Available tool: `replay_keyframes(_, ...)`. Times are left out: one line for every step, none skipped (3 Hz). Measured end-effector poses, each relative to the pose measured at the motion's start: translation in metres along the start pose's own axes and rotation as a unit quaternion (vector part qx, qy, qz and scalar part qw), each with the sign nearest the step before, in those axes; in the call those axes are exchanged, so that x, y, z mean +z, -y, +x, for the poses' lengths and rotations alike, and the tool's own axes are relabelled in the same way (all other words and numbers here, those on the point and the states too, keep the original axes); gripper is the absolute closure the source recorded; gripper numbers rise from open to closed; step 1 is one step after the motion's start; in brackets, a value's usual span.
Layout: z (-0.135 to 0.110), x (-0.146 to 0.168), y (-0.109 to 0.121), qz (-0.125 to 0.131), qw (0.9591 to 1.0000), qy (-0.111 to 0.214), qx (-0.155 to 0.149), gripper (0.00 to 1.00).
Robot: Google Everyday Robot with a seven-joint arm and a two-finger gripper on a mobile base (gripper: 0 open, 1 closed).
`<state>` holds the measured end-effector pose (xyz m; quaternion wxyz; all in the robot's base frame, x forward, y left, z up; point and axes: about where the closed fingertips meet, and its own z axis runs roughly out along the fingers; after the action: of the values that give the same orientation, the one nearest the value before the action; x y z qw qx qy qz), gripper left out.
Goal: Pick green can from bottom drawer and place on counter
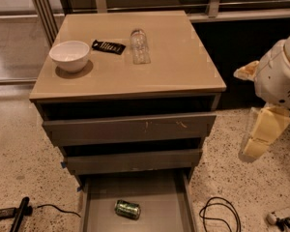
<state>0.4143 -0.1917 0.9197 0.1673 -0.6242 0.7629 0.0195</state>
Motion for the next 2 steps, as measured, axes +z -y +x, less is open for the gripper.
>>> replay_keyframes(0.010, 0.062, -0.030, 0.004, 0.9976, 0.054, 0.042, 0.00)
replay_keyframes(0.011, 0.116, -0.042, 0.012, 0.9948, 0.065, 0.078, 0.00)
